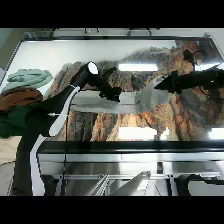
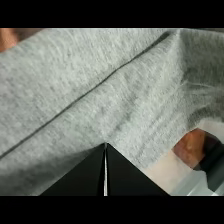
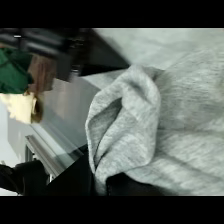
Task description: Fold the shirts.
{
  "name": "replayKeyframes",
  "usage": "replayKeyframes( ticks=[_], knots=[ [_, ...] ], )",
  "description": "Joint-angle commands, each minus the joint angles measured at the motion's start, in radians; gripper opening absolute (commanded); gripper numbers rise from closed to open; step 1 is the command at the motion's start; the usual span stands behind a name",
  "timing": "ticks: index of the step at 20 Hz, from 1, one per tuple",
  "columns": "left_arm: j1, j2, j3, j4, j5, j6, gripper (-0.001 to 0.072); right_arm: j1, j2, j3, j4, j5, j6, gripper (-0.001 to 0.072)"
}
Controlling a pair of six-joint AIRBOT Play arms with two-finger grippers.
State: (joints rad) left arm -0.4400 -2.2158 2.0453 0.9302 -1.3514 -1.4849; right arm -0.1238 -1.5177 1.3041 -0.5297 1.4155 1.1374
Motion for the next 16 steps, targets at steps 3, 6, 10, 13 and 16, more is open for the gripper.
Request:
replayKeyframes(
  ticks=[3,6,10,13,16],
  knots=[
    [0.028,0.02,0.014,-0.143,-0.069,0.047,-0.0002,0.273,0.016,0.002,0.014,-0.206,0.041,0.002],
    [0.182,0.175,0.014,-0.281,-0.201,0.101,-0.0003,0.406,0.005,0.003,0.015,-0.382,0.04,0.002],
    [0.44,0.408,0.014,-0.304,-0.211,0.111,-0.0002,0.612,-0.108,0.109,0.002,-0.647,0.037,0.002],
    [0.565,0.504,0.014,-0.303,-0.211,0.126,-0.0001,0.731,-0.351,0.393,-0.124,-0.615,0.157,0.002],
    [0.6,0.53,-0.009,-0.306,-0.237,0.147,0.001,0.799,-0.611,0.743,-0.262,-0.428,0.296,0.0382]
  ],
)
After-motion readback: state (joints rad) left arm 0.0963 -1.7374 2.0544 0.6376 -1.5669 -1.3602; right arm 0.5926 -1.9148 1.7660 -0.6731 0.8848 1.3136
